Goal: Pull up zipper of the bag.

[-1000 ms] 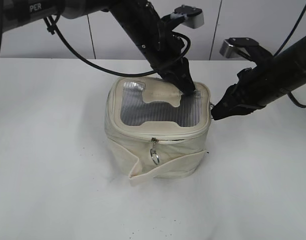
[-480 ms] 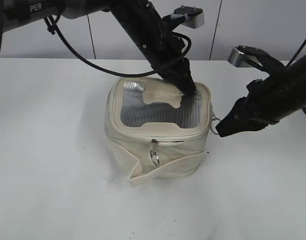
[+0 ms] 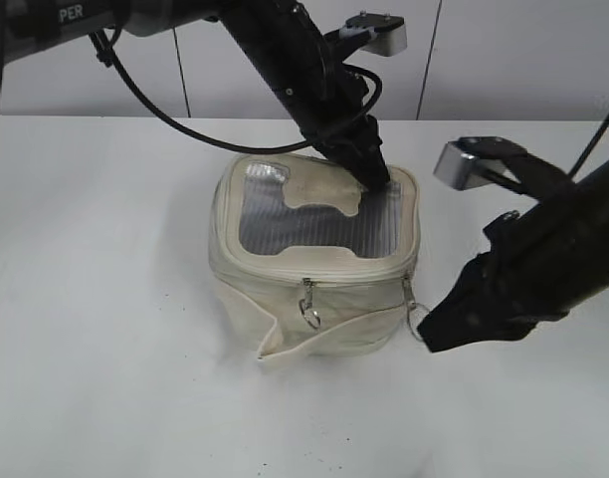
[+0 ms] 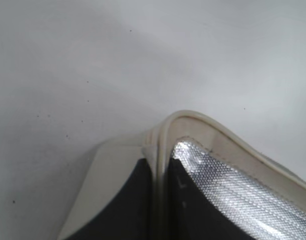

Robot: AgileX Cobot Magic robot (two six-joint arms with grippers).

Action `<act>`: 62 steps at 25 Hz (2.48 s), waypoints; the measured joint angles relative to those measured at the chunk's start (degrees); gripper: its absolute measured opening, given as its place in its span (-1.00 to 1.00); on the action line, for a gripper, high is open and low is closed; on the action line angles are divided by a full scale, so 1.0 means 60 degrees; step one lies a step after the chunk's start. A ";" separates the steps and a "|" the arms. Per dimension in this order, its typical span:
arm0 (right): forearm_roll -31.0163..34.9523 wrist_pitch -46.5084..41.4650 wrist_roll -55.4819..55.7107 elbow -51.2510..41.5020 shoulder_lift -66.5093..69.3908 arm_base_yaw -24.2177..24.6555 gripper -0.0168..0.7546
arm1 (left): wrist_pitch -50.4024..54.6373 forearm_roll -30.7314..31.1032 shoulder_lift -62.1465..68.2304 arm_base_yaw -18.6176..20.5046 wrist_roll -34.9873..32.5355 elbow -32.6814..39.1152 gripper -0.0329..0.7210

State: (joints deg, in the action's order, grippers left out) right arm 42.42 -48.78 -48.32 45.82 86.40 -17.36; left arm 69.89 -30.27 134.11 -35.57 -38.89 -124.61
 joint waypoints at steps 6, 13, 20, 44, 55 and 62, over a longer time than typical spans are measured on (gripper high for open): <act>0.0146 0.1655 0.0690 -0.0073 -0.0054 -0.2365 -0.94 | 0.0051 0.0045 -0.0010 -0.0002 0.0183 0.0000 -0.77; 0.1118 0.2543 0.0792 0.1077 0.0931 -0.3686 -0.94 | 0.0062 0.0109 -0.0018 -0.0002 0.0287 0.0000 -0.77; 0.0508 0.2119 0.2563 0.1923 0.1628 -0.3912 -0.83 | 0.0042 0.0130 -0.0018 -0.0002 0.0345 0.0000 -0.78; -0.7647 -0.2138 0.8965 0.1944 -0.3390 0.0226 0.59 | -0.0021 0.4814 -0.4402 0.0301 0.5390 0.2176 -0.07; -0.8104 -0.3421 0.9231 0.1944 -0.7159 0.0399 0.58 | 0.0013 0.5571 -1.0062 0.0323 0.7159 0.8341 -0.07; -0.7860 -0.3441 0.9220 0.1624 -0.9477 0.0399 0.57 | -0.0407 0.5528 -1.4730 0.0323 0.7786 1.1591 -0.07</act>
State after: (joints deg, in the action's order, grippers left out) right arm -4.74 -69.42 7.01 55.57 29.54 -14.97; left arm 67.45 2.90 45.73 -33.63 7.82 -55.06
